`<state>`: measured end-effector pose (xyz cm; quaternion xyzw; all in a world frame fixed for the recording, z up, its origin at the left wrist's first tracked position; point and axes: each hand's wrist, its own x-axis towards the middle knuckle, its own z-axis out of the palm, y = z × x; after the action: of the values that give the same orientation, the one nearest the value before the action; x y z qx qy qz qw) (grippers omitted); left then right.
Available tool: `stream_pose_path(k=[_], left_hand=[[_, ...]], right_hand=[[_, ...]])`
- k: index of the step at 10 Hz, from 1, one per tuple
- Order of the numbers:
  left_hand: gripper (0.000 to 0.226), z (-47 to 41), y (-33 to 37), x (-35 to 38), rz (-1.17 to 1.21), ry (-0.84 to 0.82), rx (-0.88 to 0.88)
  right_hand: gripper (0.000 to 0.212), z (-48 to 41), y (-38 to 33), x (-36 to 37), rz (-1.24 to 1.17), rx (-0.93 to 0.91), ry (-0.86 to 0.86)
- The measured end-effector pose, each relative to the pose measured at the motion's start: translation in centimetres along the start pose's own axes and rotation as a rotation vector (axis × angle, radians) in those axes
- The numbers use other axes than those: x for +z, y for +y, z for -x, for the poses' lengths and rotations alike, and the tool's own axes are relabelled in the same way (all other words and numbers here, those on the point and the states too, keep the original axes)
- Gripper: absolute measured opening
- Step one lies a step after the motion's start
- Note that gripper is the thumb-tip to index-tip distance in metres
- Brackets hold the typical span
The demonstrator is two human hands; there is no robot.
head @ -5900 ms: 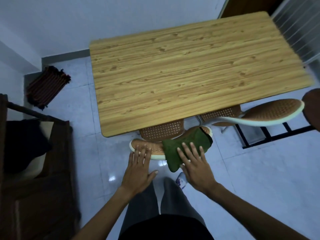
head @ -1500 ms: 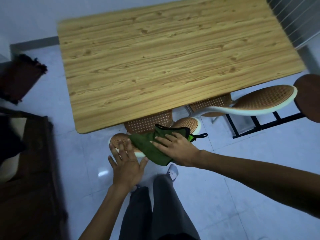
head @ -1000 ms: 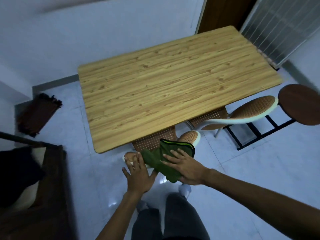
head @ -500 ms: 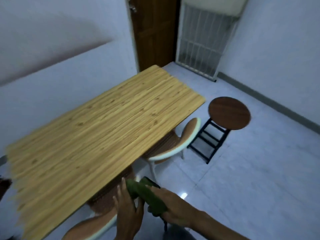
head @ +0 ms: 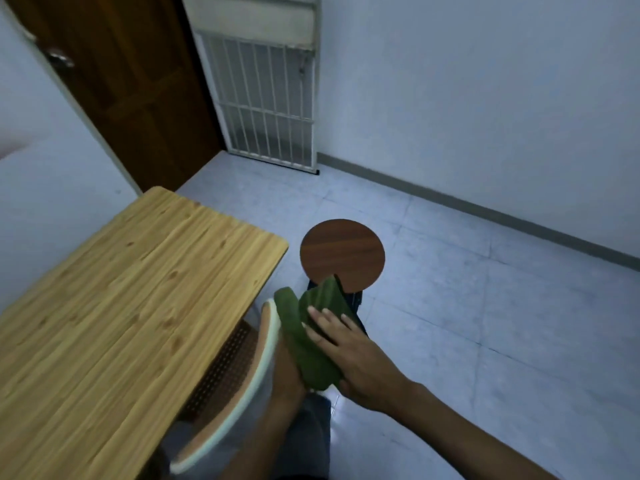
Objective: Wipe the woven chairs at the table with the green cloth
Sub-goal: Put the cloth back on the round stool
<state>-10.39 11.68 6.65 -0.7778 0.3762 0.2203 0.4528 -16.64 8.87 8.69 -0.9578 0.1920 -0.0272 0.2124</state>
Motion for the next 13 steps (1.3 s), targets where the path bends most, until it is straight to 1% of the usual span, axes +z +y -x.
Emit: stream_pose_path(k=[1,2,3,4,5,6,7,8,9,10,11,12,13], left_hand=[[0.062,-10.7,-1.6,-1.0,0.653,0.365,-0.077],[0.065,-16.7,-3.3,-5.1,0.676,0.584,0.393],[0.083,-19.3,-2.9,-13.9,0.584,0.618,0.566],[0.085,-24.0,-1.8,-19.0,0.599,0.695,0.605],[0.08,-32.4,0.4,-20.0,0.551,0.718,0.601],[0.081,-38.9,2.7,-16.5,0.498,0.549,0.58],[0.087,-42.4,4.8,-13.4,0.513,0.497,0.578],[0.081,-42.7,6.1,-12.8,0.545,0.525,0.576],[0.079,-42.5,6.9,-12.3,0.585,0.575,0.558],[0.08,-42.9,7.7,-11.4,0.638,0.589,0.539],[0.08,-43.1,8.0,-11.0,0.643,0.603,0.544],[0.081,-43.1,7.8,-10.8,0.682,0.617,0.553],[0.085,-42.9,7.4,-11.0,0.724,0.59,0.561]], right_hand=[[0.086,-2.6,5.7,-0.8,0.038,0.073,-0.011],[0.09,-5.2,12.0,-1.9,0.077,0.143,-0.008],[0.097,-8.0,17.8,-4.0,0.143,0.22,0.028],[0.071,-11.3,22.3,-4.8,0.258,0.307,0.113],[0.076,-15.9,27.1,-1.3,0.23,0.383,0.036],[0.105,-18.6,32.5,6.3,0.199,0.45,-0.18],[0.108,-19.4,35.2,11.5,0.102,0.557,-0.302],[0.078,-20.5,35.3,11.4,0.024,0.587,-0.124],[0.057,-22.1,37.0,11.1,-0.006,0.591,0.145],[0.059,-24.3,39.5,10.9,0.093,0.517,0.067],[0.066,-25.0,40.8,11.8,0.165,0.447,-0.057],[0.071,-24.7,40.4,12.9,0.184,0.474,-0.082],[0.073,-24.5,39.5,13.3,0.188,0.494,-0.102]])
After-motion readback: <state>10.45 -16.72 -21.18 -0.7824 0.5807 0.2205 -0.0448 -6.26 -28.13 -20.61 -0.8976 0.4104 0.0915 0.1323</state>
